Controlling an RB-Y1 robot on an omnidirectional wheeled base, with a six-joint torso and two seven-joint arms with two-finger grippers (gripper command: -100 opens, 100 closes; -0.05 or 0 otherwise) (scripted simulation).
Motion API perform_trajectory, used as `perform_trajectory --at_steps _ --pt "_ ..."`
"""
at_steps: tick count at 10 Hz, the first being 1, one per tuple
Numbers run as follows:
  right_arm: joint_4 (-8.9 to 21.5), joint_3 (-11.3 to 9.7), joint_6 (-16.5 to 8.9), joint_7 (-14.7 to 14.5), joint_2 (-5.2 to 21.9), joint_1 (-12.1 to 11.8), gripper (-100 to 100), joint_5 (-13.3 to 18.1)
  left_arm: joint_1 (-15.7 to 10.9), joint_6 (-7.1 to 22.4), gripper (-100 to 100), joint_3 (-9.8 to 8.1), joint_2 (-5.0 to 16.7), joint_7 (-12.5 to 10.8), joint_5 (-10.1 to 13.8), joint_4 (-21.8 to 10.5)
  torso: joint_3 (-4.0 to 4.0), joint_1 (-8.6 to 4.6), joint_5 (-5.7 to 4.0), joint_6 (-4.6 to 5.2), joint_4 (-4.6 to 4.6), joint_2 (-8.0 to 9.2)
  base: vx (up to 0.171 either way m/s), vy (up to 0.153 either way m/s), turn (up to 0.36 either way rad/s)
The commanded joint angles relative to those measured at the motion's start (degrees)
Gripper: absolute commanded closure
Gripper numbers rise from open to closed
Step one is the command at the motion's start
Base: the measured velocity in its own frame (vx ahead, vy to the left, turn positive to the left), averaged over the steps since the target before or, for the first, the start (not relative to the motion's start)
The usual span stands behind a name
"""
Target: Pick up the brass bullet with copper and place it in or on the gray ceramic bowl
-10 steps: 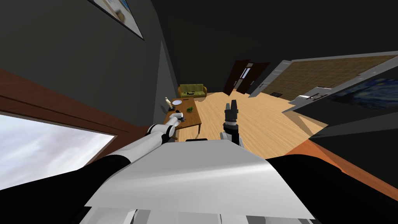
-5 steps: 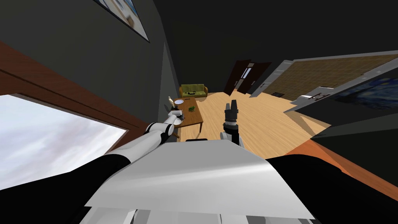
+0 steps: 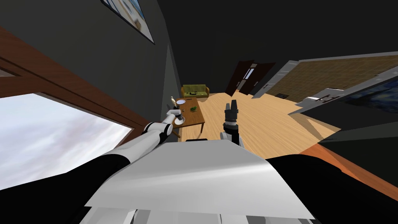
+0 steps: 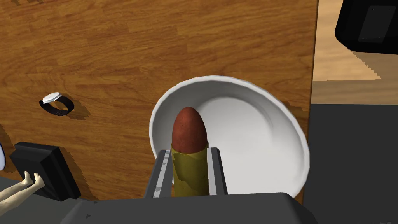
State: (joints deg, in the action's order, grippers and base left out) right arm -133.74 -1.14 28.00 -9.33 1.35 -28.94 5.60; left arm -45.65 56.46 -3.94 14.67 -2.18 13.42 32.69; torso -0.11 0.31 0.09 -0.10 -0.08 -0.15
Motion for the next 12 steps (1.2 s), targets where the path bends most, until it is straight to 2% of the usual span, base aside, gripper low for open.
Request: perform_trajectory --at_steps 1,3,4,5,9,10,11,12 --pt "0.0 0.0 0.0 0.0 0.0 0.0 0 0.0 0.6 2.1 100 0.43 0.8 -1.5 -0.9 1.7 0.00 0.00 0.00 0.00 0.00 0.00 0.014 0.047 0.073" --pt "0.0 0.0 0.0 0.0 0.0 0.0 0 0.0 0.9 4.4 100 1.00 1.9 -3.5 -2.0 3.3 0.01 0.04 0.01 -0.05 0.00 0.03 0.014 0.042 0.067" --pt "0.0 0.0 0.0 0.0 0.0 0.0 0 0.0 1.3 4.2 100 0.87 1.4 -2.8 -1.7 4.1 0.01 0.04 0.00 -0.07 0.01 0.01 0.010 0.020 0.026" --pt "0.0 0.0 0.0 0.0 0.0 0.0 0 0.0 1.3 4.4 -100 0.90 1.5 -3.0 -1.8 4.0 0.00 -0.07 0.02 0.02 -0.01 0.02 0.001 0.006 0.000" --pt "0.0 0.0 0.0 0.0 0.0 0.0 0 0.0 1.3 4.4 -100 0.89 1.5 -3.0 -1.8 4.0 0.02 -0.20 -0.01 0.03 0.00 0.04 0.000 0.000 0.000" --pt "0.0 0.0 0.0 0.0 0.0 0.0 0 0.0 1.3 4.4 0 0.89 1.5 -3.0 -1.8 4.0 0.02 -0.20 -0.01 0.03 0.00 0.04 0.000 0.000 0.000" --pt "0.0 0.0 0.0 0.0 0.0 0.0 0 0.0 0.8 5.0 -100 -0.09 2.2 -0.9 -1.4 3.8 0.02 -0.20 -0.01 0.03 0.00 0.04 0.020 -0.055 0.121" --pt "0.0 0.0 0.0 0.0 0.0 0.0 0 0.0 0.3 5.6 -100 -1.07 2.8 0.8 -1.0 3.6 -0.01 -0.37 -0.04 0.00 -0.01 -0.02 0.048 -0.096 0.213"
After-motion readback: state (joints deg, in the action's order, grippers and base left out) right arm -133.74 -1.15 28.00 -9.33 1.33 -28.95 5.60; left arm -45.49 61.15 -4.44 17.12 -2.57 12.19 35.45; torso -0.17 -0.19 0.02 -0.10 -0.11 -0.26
